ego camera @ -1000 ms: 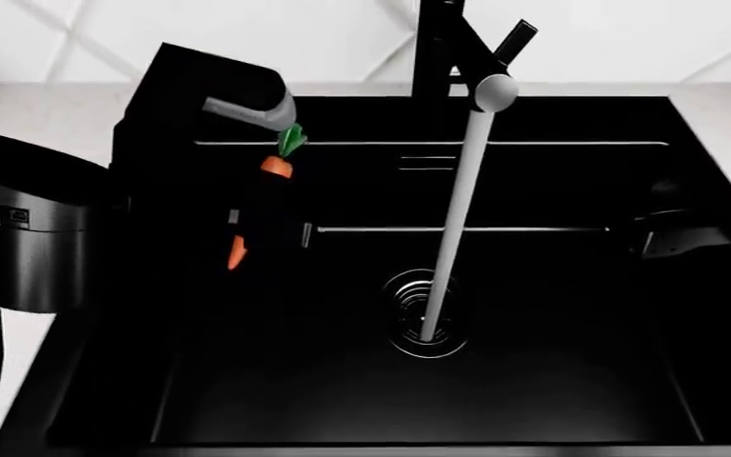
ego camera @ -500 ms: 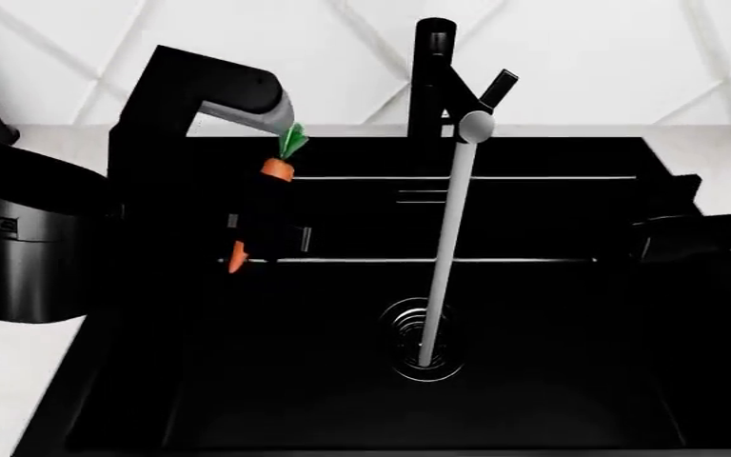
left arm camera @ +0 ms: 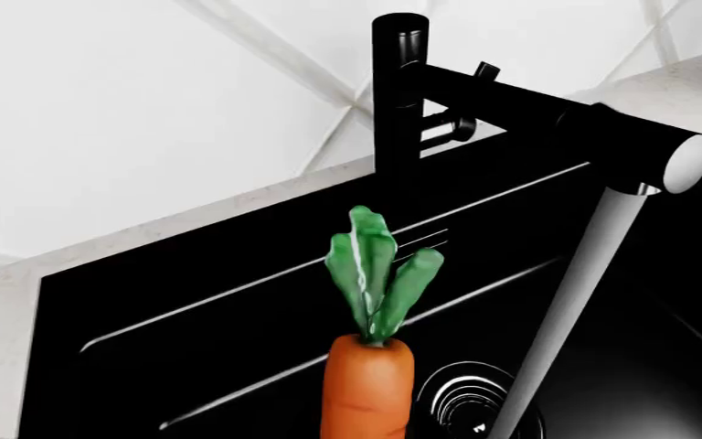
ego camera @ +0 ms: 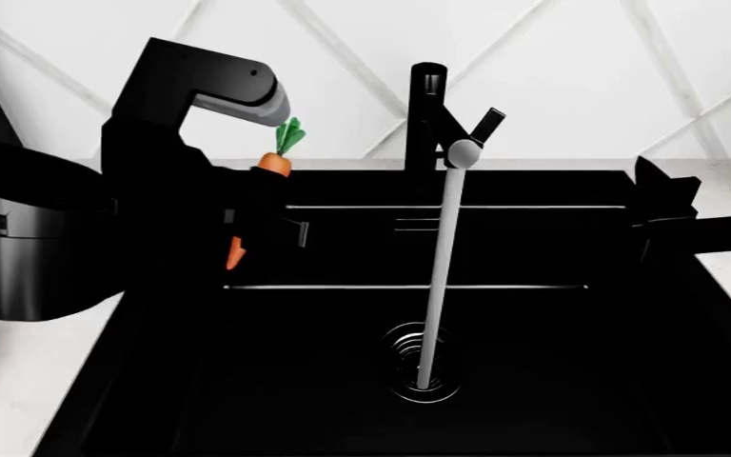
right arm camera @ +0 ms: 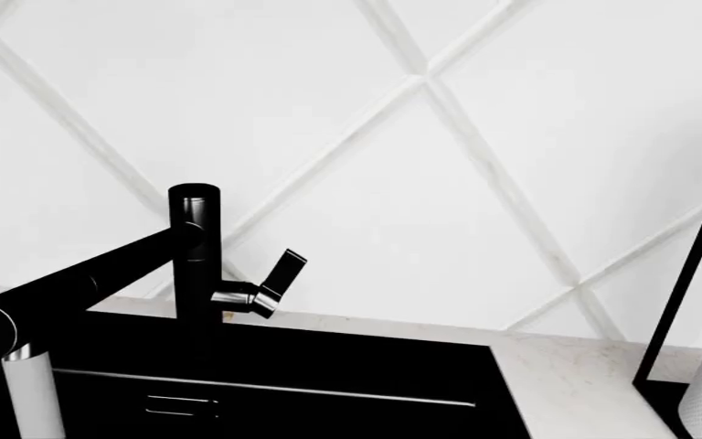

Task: Pick the eggplants and oranges from the sink and place them in one bowl. Place the carrot in the other bowl. Then turn off the sink faucet.

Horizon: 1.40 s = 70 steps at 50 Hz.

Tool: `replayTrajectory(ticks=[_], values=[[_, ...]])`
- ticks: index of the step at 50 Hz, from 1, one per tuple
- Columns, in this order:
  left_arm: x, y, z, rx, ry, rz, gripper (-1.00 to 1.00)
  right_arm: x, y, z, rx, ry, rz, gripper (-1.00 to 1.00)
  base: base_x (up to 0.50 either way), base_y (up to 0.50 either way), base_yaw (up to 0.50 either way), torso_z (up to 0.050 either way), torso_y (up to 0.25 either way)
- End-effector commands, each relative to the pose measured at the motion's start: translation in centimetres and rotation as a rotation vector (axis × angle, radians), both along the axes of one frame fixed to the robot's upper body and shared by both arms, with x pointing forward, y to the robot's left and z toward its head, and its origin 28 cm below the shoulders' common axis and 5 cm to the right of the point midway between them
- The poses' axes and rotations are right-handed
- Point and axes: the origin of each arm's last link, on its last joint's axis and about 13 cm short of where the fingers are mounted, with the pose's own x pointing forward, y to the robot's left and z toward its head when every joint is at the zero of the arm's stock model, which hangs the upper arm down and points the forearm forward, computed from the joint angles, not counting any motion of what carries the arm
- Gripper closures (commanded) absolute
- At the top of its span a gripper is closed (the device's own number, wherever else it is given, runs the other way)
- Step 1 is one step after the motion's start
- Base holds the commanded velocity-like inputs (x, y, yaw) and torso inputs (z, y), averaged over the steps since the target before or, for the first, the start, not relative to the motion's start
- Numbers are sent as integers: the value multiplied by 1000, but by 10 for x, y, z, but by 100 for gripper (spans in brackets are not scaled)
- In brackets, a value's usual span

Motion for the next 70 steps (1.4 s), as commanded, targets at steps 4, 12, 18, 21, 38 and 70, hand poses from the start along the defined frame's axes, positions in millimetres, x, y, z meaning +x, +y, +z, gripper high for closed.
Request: replayTrajectory(ticks=[4,12,18,21,38,70], values=[[-3,7,3,-42,5,16,100,3,2,2,6,-12,15,-100,0,0,0,0,0],[-2,5,1,-44,3,16,100,4,2,2,6,-9,14,-100,0,0,0,0,120],[-3,6,3,-53,-5,33,100,4,4,2,4,-15,19,-100,0,0,0,0,116],[-6,10,3,-61,1,34,100,2,4,3,2,-27,27,-100,0,0,0,0,0],[-12,12,1,-40,-33,48,100,4,6,0,7,-7,34,-100,-112,71,0,0,0],[-20,11,7,-66,-58,18,100,3,5,-2,21,-25,28,-100,-357,393,0,0,0]])
